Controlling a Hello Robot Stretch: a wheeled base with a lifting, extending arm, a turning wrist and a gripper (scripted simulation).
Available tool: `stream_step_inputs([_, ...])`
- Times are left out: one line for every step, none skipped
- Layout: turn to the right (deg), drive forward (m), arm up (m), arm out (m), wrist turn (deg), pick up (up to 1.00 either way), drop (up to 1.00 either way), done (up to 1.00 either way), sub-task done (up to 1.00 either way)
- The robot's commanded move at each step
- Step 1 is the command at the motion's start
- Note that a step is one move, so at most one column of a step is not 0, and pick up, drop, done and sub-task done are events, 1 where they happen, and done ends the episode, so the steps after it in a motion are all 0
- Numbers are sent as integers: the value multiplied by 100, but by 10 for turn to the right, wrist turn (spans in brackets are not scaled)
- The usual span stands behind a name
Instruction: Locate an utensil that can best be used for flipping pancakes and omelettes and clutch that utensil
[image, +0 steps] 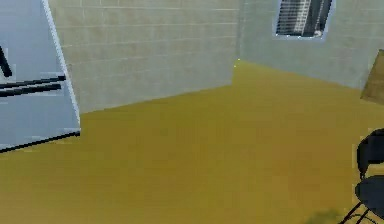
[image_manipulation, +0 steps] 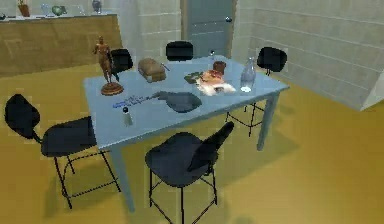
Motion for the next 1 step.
stream_step_inputs([150,0,0,0,0,0,0,0,0])
